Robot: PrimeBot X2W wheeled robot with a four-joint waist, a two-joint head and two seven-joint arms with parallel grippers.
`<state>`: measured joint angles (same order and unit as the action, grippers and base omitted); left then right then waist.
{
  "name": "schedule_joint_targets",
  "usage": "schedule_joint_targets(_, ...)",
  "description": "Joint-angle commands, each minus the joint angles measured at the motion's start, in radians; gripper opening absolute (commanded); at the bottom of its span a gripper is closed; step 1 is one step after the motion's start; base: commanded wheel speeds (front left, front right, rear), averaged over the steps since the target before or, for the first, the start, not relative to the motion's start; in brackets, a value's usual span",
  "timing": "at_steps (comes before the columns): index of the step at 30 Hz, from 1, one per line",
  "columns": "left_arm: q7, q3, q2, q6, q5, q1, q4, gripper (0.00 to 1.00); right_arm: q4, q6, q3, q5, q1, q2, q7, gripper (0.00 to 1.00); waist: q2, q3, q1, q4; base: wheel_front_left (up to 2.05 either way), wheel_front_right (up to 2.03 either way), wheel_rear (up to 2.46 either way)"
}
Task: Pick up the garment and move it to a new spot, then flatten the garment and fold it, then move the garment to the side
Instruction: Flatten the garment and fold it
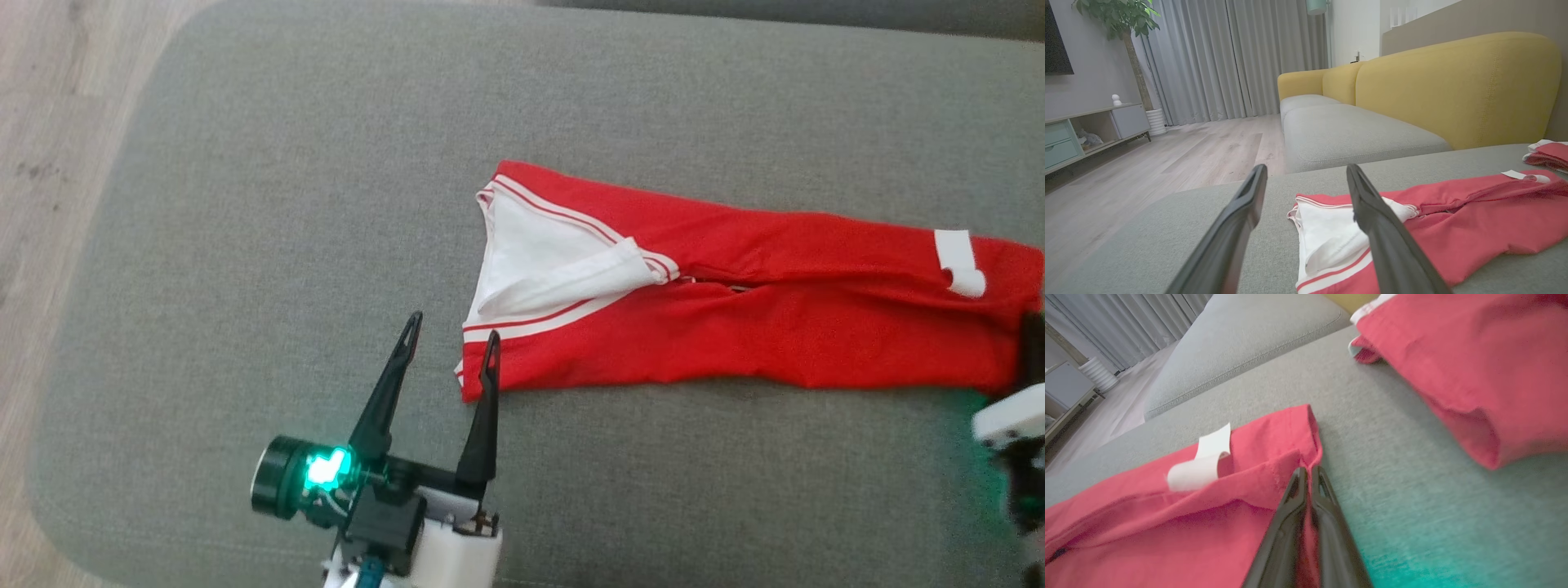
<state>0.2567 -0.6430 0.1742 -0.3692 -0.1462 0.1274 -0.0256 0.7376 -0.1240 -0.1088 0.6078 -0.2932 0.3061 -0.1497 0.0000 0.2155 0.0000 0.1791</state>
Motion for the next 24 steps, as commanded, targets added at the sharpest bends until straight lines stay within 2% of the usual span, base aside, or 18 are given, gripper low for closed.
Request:
schedule_joint_targets(1, 0.005, 0.039, -0.005, 0.002, 0.011, -0.004, -0.025, 1.0, -0.035, -0.007, 0.016, 0.004, 0.001, 0.053, -0.01, 0.0, 0.0, -0.01, 0.0, -0.004, 0.0, 0.0, 0.0)
schedule_joint_targets(8, 0.005, 0.069, -0.015, 0.026, 0.033, -0.037, -0.021, 1.0, -0.109, -0.007, -0.044, -0.013, 0.007, 0.205, 0.046, 0.0, 0.0, -0.048, 0.0, -0.012, 0.0, 0.0, 0.0)
schedule_joint_targets(11, 0.005, 0.081, -0.019, 0.034, 0.038, -0.054, -0.018, 1.0, -0.194, -0.007, -0.052, -0.024, 0.0, 0.215, 0.095, 0.0, 0.0, -0.065, 0.0, -0.017, 0.0, 0.0, 0.0)
schedule_joint_targets(14, 0.005, 0.087, -0.024, 0.045, 0.043, -0.067, -0.014, 1.0, -0.325, -0.007, -0.037, -0.001, -0.008, 0.169, 0.151, 0.0, 0.0, -0.083, 0.0, -0.021, 0.0, 0.0, 0.0)
schedule_joint_targets(19, 0.005, 0.093, -0.033, 0.066, 0.051, -0.078, -0.006, 1.0, -0.55, -0.007, 0.021, 0.022, 0.009, 0.055, 0.24, 0.0, 0.0, -0.105, 0.0, -0.016, 0.0, 0.0, 0.0)
schedule_joint_targets(24, 0.005, 0.098, -0.043, 0.083, 0.06, -0.078, -0.006, 1.0, -0.676, -0.007, 0.11, -0.021, 0.008, -0.078, 0.291, 0.0, 0.0, -0.108, 0.0, 0.006, 0.0, 0.0, 0.0)
